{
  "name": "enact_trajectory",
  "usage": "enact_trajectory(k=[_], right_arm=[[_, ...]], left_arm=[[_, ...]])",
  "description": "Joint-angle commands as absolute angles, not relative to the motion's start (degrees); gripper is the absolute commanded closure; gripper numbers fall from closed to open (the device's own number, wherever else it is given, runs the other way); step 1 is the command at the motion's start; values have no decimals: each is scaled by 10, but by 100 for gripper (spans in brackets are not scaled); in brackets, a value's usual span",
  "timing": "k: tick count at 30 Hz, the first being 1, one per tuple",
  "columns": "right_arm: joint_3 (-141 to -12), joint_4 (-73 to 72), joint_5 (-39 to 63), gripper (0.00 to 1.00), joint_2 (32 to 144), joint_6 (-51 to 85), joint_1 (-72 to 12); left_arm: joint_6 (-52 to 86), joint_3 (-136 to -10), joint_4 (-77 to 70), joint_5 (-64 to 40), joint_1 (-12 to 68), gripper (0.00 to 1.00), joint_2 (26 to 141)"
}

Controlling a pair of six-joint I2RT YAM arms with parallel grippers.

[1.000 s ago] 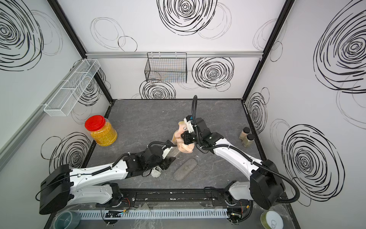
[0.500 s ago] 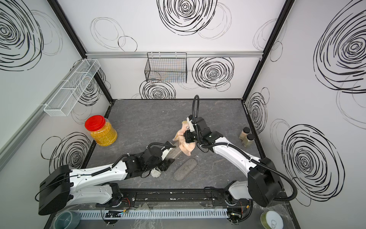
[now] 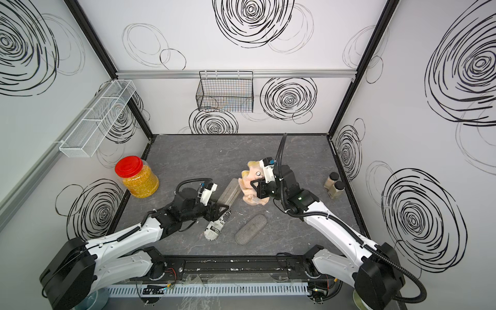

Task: Wipe the eyeglass case
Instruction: Wipe the dirt from the eyeglass case.

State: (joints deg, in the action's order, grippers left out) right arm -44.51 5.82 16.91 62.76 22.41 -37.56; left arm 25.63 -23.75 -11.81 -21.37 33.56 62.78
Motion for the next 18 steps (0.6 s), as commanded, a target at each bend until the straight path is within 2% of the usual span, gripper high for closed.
enact_trajectory(k=[1, 9, 15, 18], right_arm=[[-444, -16, 228, 100, 639, 220, -417], [-495, 6, 233, 100, 721, 211, -460], [-513, 59, 53, 100, 726, 215, -450], [-498, 36, 64, 100, 707, 210, -450]], left_arm=[[331, -226, -239, -347, 297, 38, 606], [400, -215, -335, -400, 288, 38, 626], [400, -211, -331, -401, 288, 38, 615], [401, -208, -335, -400, 288, 38, 617]])
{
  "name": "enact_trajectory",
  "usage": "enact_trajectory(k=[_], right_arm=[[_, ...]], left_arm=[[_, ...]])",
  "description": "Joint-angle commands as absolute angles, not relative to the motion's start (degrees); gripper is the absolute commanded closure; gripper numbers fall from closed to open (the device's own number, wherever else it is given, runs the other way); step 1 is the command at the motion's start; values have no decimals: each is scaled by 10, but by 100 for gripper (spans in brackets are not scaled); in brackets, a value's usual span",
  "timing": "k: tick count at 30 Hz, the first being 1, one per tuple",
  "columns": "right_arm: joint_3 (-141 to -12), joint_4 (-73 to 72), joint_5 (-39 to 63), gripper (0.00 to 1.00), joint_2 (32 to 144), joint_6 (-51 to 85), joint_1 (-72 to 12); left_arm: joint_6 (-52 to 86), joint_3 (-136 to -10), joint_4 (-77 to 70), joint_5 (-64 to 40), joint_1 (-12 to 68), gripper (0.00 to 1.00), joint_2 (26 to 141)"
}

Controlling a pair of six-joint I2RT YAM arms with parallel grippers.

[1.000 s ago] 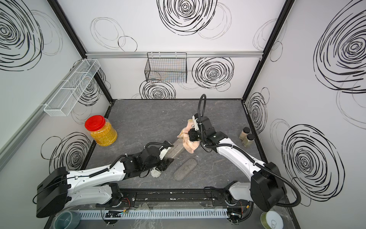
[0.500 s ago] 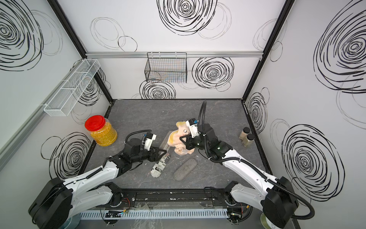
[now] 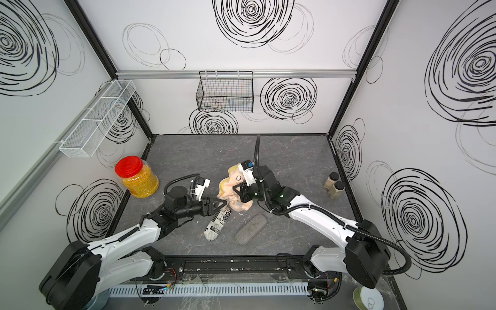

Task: Wipe the eyeglass case
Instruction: Wipe the dirt from the eyeglass case.

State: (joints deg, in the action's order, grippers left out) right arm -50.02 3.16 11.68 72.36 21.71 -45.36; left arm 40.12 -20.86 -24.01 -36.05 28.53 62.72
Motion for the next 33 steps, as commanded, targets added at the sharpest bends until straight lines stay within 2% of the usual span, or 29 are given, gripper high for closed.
enact_trajectory(k=[1, 6, 9, 14, 19, 21, 24, 29, 33], right_arm=[[-490, 20, 82, 100, 704, 201, -453], [-487, 18, 134, 100, 703, 186, -487], [-485, 18, 131, 100, 704, 174, -501], [-499, 40, 8, 100, 699, 183, -484], [-508, 51, -22, 100, 687, 186, -437], [-503, 51, -7, 100, 686, 185, -432], [-501, 49, 97, 100, 690, 169, -442], [-479, 19, 141, 100, 689, 150, -485], [-496, 60, 6, 100, 696, 174, -479]], left_arm=[[403, -206, -342, -400, 288, 38, 620], [405, -211, -350, -398, 288, 38, 624], [400, -214, -347, -400, 290, 38, 627], [402, -210, -346, -394, 297, 39, 621], [399, -206, -339, -381, 302, 38, 608], [399, -207, -339, -381, 302, 38, 611], [397, -210, -343, -382, 302, 38, 619], [396, -216, -350, -387, 305, 38, 629], [393, -218, -348, -389, 305, 38, 630]])
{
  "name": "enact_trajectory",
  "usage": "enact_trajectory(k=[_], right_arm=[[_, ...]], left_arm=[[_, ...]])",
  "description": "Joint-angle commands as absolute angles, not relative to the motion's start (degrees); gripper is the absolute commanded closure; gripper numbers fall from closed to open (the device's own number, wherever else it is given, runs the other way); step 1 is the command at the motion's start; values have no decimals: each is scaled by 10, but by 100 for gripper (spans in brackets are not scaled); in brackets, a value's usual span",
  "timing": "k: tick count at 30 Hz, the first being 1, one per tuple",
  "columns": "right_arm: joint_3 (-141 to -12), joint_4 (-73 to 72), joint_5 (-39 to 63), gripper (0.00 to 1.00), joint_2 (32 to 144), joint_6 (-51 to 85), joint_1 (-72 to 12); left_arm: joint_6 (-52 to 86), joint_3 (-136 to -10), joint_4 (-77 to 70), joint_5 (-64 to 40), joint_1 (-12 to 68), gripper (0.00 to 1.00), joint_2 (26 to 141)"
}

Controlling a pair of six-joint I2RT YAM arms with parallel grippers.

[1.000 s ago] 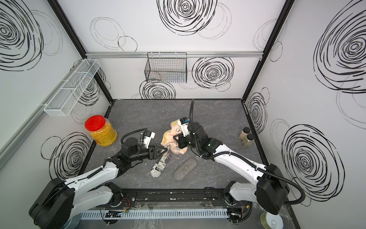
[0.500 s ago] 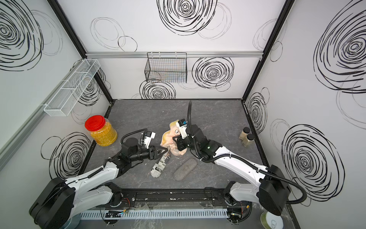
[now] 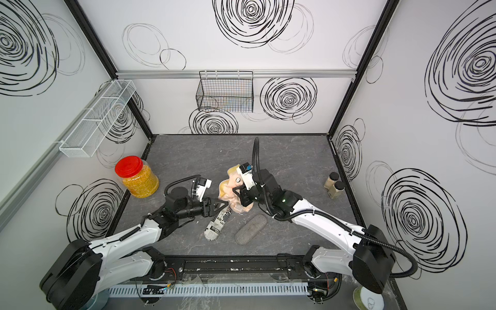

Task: Wipe the eyeglass case
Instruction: Wipe the dirt from the eyeglass case.

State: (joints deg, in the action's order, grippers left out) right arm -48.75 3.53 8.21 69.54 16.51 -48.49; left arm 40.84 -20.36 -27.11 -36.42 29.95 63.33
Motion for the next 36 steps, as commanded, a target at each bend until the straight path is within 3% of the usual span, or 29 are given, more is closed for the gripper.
enact_trajectory(k=[1, 7, 11, 14, 20, 24, 31, 36], right_arm=[[-506, 76, -14, 100, 695, 183, -473], [-508, 71, -36, 100, 680, 192, -434], [-493, 37, 88, 100, 687, 174, -445], [-482, 13, 121, 100, 696, 160, -470], [-523, 95, 5, 100, 721, 179, -461], [-528, 99, -8, 100, 711, 189, -439], [-491, 15, 199, 99, 704, 144, -453], [-504, 62, 76, 100, 716, 162, -454]], left_arm=[[392, -217, -346, -388, 306, 38, 629], [391, -209, -347, -380, 309, 38, 620], [392, -207, -352, -376, 309, 39, 618], [392, -207, -355, -378, 309, 39, 621], [392, -206, -359, -380, 310, 38, 627], [396, -200, -369, -374, 312, 39, 625], [399, -205, -378, -375, 313, 38, 631], [399, -204, -378, -377, 314, 38, 631]])
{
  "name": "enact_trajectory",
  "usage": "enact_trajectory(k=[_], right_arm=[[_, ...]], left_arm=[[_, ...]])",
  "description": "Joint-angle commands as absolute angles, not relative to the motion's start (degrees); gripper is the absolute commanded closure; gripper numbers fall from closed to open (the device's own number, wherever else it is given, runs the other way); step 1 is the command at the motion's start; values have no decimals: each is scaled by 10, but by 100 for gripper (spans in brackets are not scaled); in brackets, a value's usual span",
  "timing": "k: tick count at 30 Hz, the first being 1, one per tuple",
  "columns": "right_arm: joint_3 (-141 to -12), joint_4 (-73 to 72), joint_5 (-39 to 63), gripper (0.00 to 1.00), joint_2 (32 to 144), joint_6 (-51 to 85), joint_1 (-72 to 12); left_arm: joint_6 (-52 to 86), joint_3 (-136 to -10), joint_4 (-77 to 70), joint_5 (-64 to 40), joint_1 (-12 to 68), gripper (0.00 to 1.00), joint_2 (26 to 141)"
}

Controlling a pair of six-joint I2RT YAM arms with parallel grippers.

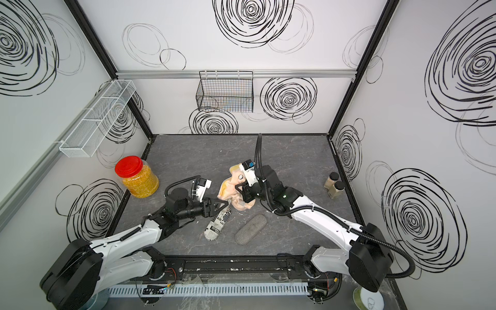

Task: Wipe the eyeglass case
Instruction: Wipe the dirt from the eyeglass case.

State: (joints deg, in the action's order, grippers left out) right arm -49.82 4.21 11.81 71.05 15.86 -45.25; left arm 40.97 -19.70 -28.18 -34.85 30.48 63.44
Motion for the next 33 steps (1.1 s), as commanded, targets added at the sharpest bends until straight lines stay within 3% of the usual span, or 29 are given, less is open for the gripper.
enact_trajectory(k=[1, 6, 13, 16, 23, 33], right_arm=[[-515, 85, 31, 100, 718, 176, -451], [-532, 113, -17, 100, 712, 190, -433], [-496, 37, 199, 99, 706, 139, -451], [-505, 60, 176, 99, 719, 135, -456], [-535, 124, 12, 100, 714, 167, -429], [-493, 39, 166, 99, 695, 128, -438]], left_arm=[[399, -203, -378, -376, 315, 38, 629], [402, -197, -378, -370, 316, 38, 620], [401, -202, -374, -373, 317, 38, 618], [400, -202, -373, -373, 317, 38, 618], [397, -199, -369, -370, 319, 38, 613], [390, -211, -364, -372, 321, 38, 624]])
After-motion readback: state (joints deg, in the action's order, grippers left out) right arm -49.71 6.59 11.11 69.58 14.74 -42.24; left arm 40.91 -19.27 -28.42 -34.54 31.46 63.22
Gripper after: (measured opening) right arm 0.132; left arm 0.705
